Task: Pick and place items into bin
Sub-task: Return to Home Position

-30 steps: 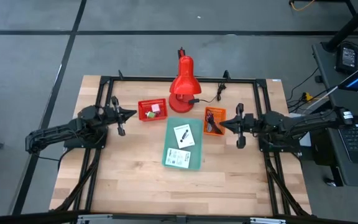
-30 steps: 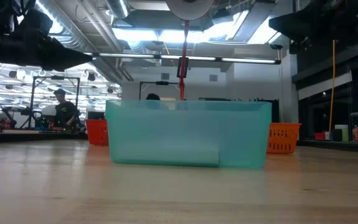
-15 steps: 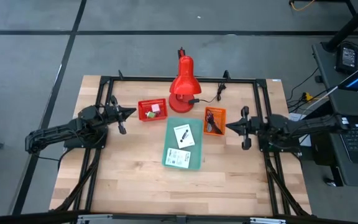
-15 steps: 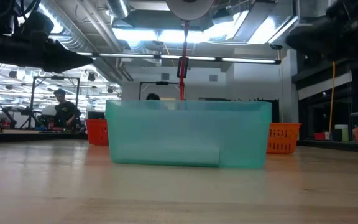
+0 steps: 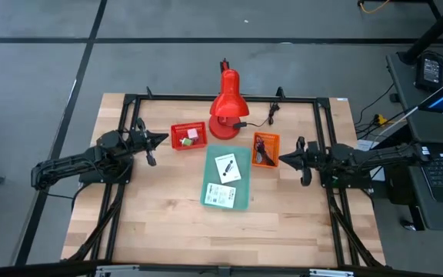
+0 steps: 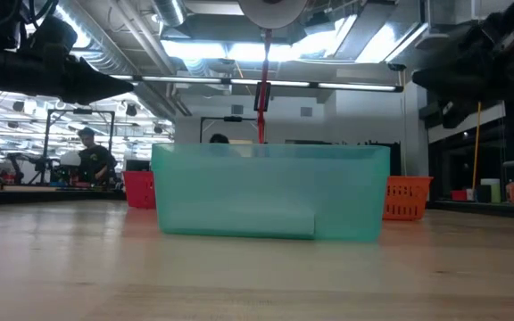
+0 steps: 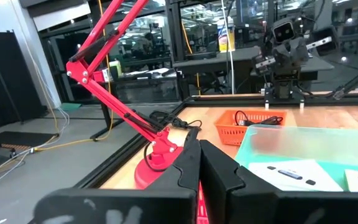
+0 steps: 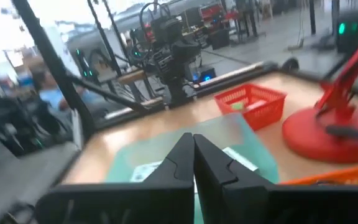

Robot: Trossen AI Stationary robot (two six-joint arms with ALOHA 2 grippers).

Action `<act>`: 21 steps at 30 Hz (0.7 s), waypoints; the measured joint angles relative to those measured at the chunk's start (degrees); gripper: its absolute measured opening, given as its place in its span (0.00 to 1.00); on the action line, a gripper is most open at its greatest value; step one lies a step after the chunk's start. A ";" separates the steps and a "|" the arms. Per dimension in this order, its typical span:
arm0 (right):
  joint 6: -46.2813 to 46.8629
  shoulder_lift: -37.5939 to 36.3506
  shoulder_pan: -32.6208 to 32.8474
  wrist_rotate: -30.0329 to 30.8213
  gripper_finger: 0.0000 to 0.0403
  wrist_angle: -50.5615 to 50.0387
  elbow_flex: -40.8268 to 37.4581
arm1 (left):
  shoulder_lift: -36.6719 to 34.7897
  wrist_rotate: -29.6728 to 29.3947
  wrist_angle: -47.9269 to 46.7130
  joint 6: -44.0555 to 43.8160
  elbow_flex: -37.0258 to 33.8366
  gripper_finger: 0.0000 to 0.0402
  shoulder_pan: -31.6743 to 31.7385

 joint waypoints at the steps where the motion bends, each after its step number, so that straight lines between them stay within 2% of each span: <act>1: 2.64 0.02 0.00 0.00 0.00 0.00 0.00 | 0.00 0.00 0.00 -0.02 0.00 0.01 0.00; 4: 7.17 0.01 -0.01 0.00 0.00 -0.01 0.02 | 0.00 0.00 0.00 0.00 0.00 0.01 0.00; 11: 7.42 0.02 0.00 0.00 0.00 -0.02 0.02 | 0.00 0.00 0.00 -0.02 0.00 0.01 0.00; 21: -7.84 -2.09 1.16 -0.87 0.00 -2.10 0.04 | 0.00 -0.01 0.00 -0.02 0.00 0.01 0.00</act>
